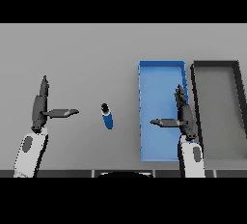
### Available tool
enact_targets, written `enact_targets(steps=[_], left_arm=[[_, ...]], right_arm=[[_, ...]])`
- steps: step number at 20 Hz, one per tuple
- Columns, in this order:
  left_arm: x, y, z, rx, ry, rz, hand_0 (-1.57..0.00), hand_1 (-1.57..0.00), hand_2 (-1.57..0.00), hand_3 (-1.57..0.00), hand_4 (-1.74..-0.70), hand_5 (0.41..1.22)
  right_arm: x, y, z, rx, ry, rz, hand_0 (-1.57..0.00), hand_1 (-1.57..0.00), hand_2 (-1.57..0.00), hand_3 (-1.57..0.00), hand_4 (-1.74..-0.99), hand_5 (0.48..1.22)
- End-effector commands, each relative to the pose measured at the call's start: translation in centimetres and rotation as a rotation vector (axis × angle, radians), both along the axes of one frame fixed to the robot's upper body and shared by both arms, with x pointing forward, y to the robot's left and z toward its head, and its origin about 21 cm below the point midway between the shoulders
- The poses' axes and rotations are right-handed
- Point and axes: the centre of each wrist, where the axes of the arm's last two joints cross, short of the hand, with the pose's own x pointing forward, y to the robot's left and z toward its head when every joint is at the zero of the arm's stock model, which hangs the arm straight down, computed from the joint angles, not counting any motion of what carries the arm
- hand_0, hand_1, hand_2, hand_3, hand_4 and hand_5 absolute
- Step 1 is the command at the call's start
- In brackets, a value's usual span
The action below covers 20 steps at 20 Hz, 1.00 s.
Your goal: Pick up the blue pipe and place it into the blue bin.
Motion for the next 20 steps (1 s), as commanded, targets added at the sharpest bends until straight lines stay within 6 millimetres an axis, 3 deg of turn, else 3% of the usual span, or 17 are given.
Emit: enact_targets(steps=[1,6,8,10,14,18,20], left_arm=[[0.1,0.0,0.0,0.0,-0.003,0.0,0.0,0.0,0.0,0.0,-0.97,0.593],[1.1,-0.2,-0.1,0.0,0.008,0.0,0.0,0.0,0.0,0.0,-0.97,0.593],[-0.2,2.8,-0.4,0.12,-0.003,-0.188,0.0,0.0,0.0,0.0,-0.96,0.592],[-0.4,4.1,-0.4,0.159,0.004,-0.262,0.0,0.0,0.0,0.0,-0.96,0.59],[-0.9,4.2,-0.5,0.15,0.002,-0.341,0.0,0.0,0.0,0.0,-0.96,0.593],[-2.0,3.8,0.3,0.163,0.042,-0.489,0.0,0.0,0.0,0.0,-1.01,0.561],[-2.7,2.5,0.4,0.162,0.059,-0.579,0.0,0.0,0.0,0.0,-1.05,0.535]], right_arm=[[0.1,0.0,0.0,0.0,0.002,-0.001,0.0,0.0,0.0,0.0,-1.205,0.629],[1.1,0.2,0.1,0.0,0.013,0.001,0.0,0.0,0.0,0.0,-1.205,0.629],[-0.6,-1.8,0.7,-0.222,-0.134,0.055,0.0,0.0,0.0,0.0,-1.201,0.628],[-1.1,-2.0,1.0,-0.291,-0.138,0.082,0.0,0.0,0.0,0.0,-1.197,0.626],[-1.9,-1.8,1.3,-0.307,-0.145,0.103,0.0,0.0,0.0,0.0,-1.203,0.625],[-1.2,-1.9,1.3,-0.319,-0.119,0.111,0.0,0.0,0.0,0.0,-1.18,0.617],[-1.1,-2.1,1.6,-0.323,-0.131,0.112,0.0,0.0,0.0,0.0,-1.176,0.615]])
